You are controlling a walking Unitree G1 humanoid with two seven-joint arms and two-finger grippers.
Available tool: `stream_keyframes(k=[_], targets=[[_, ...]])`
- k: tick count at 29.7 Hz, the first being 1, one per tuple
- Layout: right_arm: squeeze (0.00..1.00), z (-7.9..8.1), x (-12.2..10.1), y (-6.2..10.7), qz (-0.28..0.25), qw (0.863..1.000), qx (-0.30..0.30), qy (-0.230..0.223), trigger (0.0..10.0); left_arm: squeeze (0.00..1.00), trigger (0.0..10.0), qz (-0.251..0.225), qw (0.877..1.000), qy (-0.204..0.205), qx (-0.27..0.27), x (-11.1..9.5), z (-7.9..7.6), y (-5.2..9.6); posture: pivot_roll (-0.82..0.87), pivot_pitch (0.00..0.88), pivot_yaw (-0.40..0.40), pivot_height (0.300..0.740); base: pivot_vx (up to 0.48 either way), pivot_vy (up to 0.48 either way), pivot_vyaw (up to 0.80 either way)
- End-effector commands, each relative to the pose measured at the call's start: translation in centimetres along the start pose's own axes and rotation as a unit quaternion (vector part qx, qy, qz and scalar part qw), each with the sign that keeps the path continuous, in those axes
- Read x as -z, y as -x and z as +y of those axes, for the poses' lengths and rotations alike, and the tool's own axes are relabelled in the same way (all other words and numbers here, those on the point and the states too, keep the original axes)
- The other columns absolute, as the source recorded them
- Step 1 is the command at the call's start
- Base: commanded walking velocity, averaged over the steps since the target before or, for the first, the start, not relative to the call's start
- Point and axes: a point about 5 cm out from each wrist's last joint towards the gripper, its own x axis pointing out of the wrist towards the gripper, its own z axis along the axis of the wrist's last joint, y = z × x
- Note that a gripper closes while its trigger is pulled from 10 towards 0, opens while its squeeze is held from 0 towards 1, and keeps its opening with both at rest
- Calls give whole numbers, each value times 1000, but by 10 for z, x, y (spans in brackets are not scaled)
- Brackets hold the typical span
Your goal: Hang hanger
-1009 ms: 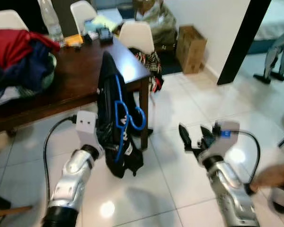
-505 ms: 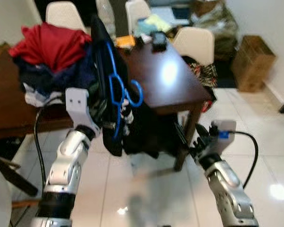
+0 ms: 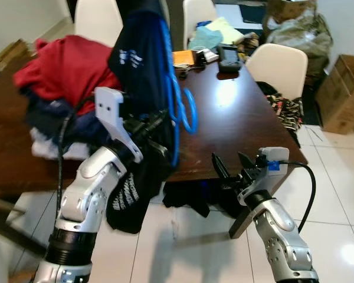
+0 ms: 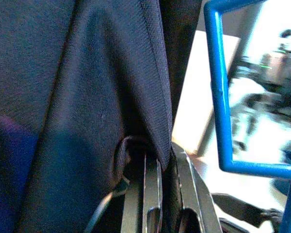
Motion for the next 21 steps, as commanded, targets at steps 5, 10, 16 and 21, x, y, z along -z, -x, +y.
stream_keyframes(k=[5,10,16,21], targets=[[0,-8,8,7,18,1000,19,0,10000,0,10000,11,999,34,25,10,-18,-4,29,146,38,740,0,0,-800],[0,-7,8,6,19,1000,17,-1,10000,0,10000,11,999,43,5,9,-13,-4,29,146,38,740,0,0,-800],[0,-6,8,7,19,1000,13,-2,10000,0,10000,5,998,33,-45,5,2,-3,29,144,36,740,0,0,-745],[0,-5,8,7,16,1000,8,0,10000,0,10000,14,995,5,-100,6,17,0,29,144,36,740,0,0,-188]])
